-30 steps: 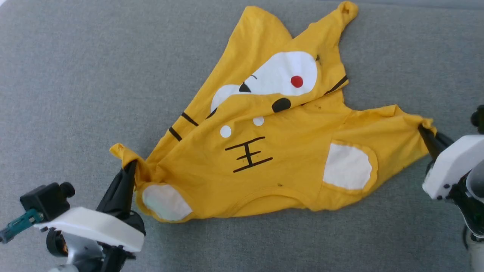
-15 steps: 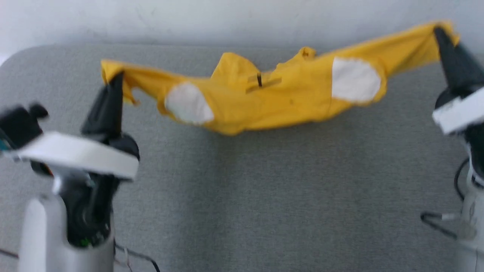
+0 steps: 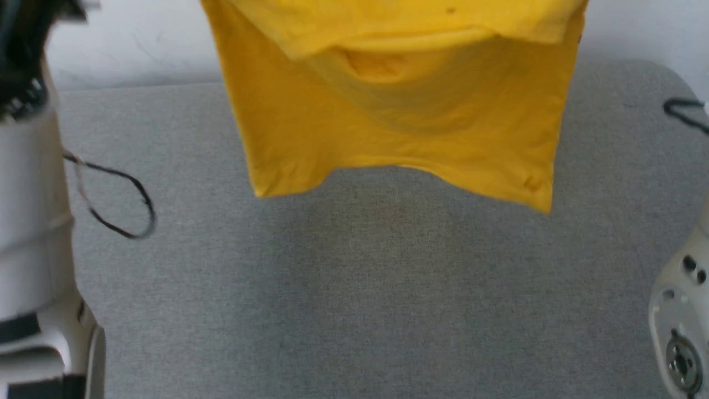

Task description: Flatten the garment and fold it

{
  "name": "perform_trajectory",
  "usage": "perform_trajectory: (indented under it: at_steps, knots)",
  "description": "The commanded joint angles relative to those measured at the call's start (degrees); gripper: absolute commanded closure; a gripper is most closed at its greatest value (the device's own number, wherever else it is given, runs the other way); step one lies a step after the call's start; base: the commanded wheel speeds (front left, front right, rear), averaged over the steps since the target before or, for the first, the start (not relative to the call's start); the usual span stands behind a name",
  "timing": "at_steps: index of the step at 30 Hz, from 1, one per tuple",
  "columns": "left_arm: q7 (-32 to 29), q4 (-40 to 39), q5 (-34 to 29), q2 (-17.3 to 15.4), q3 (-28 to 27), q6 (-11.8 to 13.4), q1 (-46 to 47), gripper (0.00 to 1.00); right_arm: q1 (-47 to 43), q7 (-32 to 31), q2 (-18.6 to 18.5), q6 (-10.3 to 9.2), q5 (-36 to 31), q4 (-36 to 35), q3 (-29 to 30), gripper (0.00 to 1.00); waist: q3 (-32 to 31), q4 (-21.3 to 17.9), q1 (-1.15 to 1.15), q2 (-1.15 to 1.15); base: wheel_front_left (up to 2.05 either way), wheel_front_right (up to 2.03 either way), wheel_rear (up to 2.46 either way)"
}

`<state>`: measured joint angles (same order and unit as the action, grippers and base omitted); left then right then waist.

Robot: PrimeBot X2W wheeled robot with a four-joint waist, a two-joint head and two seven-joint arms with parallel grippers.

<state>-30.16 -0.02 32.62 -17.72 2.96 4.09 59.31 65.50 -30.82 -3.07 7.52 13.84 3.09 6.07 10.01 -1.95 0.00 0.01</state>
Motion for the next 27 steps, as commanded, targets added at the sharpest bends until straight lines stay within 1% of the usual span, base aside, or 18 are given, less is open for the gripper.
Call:
perform_trajectory:
  at_steps: [1, 7, 11, 13, 15, 21, 24, 27]
  knots:
    - [-0.38, 1.43, -0.52, -0.33, 0.28, 0.25, 1.35, 1.0, 1.1, -0.35, 0.19, -0.03, -0.58, 1.48, -0.35, 1.0, 1.76, -1.3, 0.0, -0.01, 0.0, 0.0, 0.0]
    - [-1.74, 10.02, -3.1, -1.28, 1.86, 1.3, 9.95, 1.0, 8.57, -0.74, 0.19, -0.03, -4.37, 10.08, -1.93, 1.0, 7.07, -2.7, 0.0, -0.01, 0.0, 0.0, 0.0]
    - [0.07, 13.38, -5.48, -2.31, 2.67, 1.34, 15.12, 1.0, 12.54, 0.53, 0.19, -0.03, -7.17, 14.59, -2.19, 1.0, 12.06, -2.97, 0.0, -0.01, 0.0, 0.0, 0.0]
    - [1.88, 14.9, -6.8, -2.76, 3.12, 1.13, 18.09, 1.0, 14.27, 1.39, 0.19, -0.03, -8.97, 15.93, -1.91, 1.0, 14.64, -2.76, 0.0, -0.01, 0.0, 0.0, 0.0]
    - [3.97, 16.16, -7.76, -2.78, 3.21, 1.25, 21.39, 1.0, 16.54, 2.27, 0.19, -0.03, -12.12, 16.7, -1.51, 1.0, 17.55, -2.32, 0.0, -0.01, 0.0, 0.0, 0.0]
    - [10.6, 20.67, -7.13, -1.95, 1.51, 0.67, 30.0, 1.0, 24.37, 6.5, 0.19, -0.03, -19.38, 20.03, 1.76, 1.0, 25.44, -0.7, 0.0, -0.01, 0.0, 0.0, 0.0]
    - [14.64, 22.51, -5.99, -2.01, -0.08, -0.29, 32.41, 1.0, 27.6, 9.04, -0.06, -0.03, -22.52, 21.65, 3.05, 1.0, 28.55, 0.14, 0.0, -0.01, 0.0, 0.0, 0.0]
    - [17.89, 24.19, -4.24, -2.1, -1.64, -1.9, 33.25, 1.0, 29.96, 11.01, -0.53, -0.03, -24.85, 23.3, 4.28, 1.0, 31.4, 0.97, 0.0, -0.01, 0.0, 0.0, 0.0]
